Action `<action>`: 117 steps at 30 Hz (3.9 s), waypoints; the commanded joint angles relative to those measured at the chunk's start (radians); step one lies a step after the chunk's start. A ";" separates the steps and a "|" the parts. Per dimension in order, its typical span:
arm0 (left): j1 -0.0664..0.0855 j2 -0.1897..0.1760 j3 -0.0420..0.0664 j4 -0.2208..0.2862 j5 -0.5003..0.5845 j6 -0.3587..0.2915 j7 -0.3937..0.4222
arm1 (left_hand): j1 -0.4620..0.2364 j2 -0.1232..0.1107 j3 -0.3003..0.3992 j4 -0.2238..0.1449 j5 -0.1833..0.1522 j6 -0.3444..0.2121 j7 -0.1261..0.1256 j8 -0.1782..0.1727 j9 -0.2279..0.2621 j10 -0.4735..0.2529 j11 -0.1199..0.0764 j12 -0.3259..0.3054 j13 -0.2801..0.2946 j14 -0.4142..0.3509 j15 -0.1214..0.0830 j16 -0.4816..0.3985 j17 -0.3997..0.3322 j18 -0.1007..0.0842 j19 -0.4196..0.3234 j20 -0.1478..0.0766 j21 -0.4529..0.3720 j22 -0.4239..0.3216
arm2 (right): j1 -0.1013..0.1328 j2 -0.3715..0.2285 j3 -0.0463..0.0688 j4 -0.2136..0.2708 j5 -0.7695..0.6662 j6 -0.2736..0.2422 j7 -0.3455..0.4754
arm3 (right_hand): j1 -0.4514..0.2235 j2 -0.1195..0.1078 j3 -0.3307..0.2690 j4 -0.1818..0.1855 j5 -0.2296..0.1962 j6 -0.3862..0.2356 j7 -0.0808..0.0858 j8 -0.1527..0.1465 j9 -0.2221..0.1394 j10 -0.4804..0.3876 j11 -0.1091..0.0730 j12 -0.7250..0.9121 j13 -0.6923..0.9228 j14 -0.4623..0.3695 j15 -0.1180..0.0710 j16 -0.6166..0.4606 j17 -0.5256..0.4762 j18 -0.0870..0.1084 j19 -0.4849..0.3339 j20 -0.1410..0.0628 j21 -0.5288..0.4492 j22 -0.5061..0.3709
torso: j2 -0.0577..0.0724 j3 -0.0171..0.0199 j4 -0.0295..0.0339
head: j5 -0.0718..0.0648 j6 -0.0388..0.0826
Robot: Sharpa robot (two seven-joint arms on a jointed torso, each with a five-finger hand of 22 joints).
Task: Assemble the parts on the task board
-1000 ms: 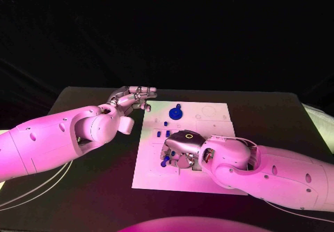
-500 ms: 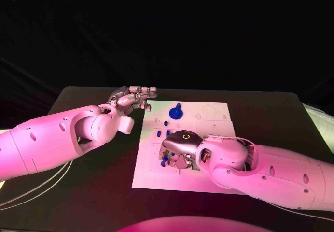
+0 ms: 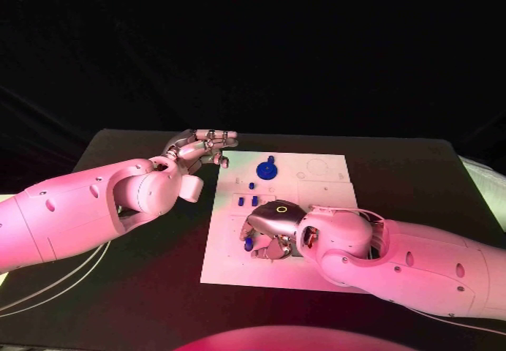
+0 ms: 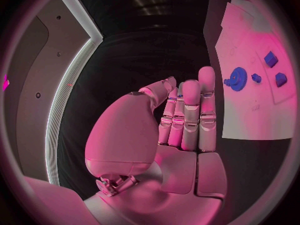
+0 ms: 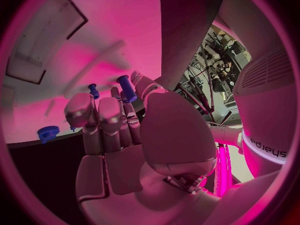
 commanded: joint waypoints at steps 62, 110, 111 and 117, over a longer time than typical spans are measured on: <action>-0.009 -0.014 -0.002 0.010 0.004 0.007 0.022 | 0.009 0.005 -0.011 0.000 0.007 -0.003 0.000 0.008 -0.001 -0.006 0.000 0.011 0.001 -0.009 -0.001 -0.010 -0.008 0.011 -0.006 0.002 -0.010 -0.003 | 0.041 -0.459 -0.040 0.207 0.214 -0.081 -0.362 | -0.149 0.101 -0.437 0.213 0.200 0.049 -0.063 0.139 0.021 0.273 -0.090 0.857 0.765 0.048 -0.069 0.220 0.237 -0.041 0.148 -0.061 0.201 0.286 | -0.014 -0.0120 -0.0361 | -0.077 0.013; -0.021 -0.020 -0.002 0.006 0.004 0.014 0.011 | 0.008 0.005 -0.013 0.001 0.007 -0.005 0.001 0.009 -0.001 -0.008 0.000 0.012 0.001 -0.011 0.000 -0.012 -0.012 0.011 -0.006 0.002 -0.011 -0.004 | 0.033 -0.430 -0.037 0.234 0.276 -0.293 -0.367 | -0.070 0.216 -0.421 0.211 0.273 0.119 -0.090 0.167 0.060 0.316 -0.114 0.905 0.867 0.061 -0.088 0.286 0.328 -0.053 0.179 -0.078 0.239 0.346 | -0.015 -0.0125 -0.0356 | -0.067 0.009; -0.021 -0.020 -0.002 0.006 0.004 0.015 0.011 | 0.008 0.005 -0.013 0.001 0.007 -0.005 0.001 0.009 -0.001 -0.008 0.000 0.012 0.001 -0.011 0.000 -0.012 -0.012 0.011 -0.006 0.002 -0.011 -0.004 | 0.034 -0.426 -0.037 0.234 0.283 -0.291 -0.367 | -0.071 0.217 -0.422 0.211 0.273 0.120 -0.090 0.167 0.060 0.316 -0.114 0.904 0.866 0.061 -0.088 0.286 0.327 -0.053 0.179 -0.079 0.239 0.345 | -0.015 -0.0125 -0.0356 | -0.067 0.010; -0.022 -0.020 -0.002 0.007 0.004 0.019 0.009 | 0.005 0.005 -0.016 0.002 0.007 -0.007 0.002 0.009 -0.001 -0.011 0.001 0.013 0.000 -0.012 0.000 -0.012 -0.013 0.011 -0.007 0.003 -0.012 -0.005 | 0.036 -0.388 -0.037 0.231 0.309 -0.231 -0.372 | -0.098 0.224 -0.437 0.214 0.275 0.127 -0.091 0.166 0.067 0.320 -0.115 0.900 0.871 0.061 -0.089 0.288 0.330 -0.054 0.180 -0.079 0.240 0.347 | -0.015 -0.0133 -0.0365 | -0.065 0.007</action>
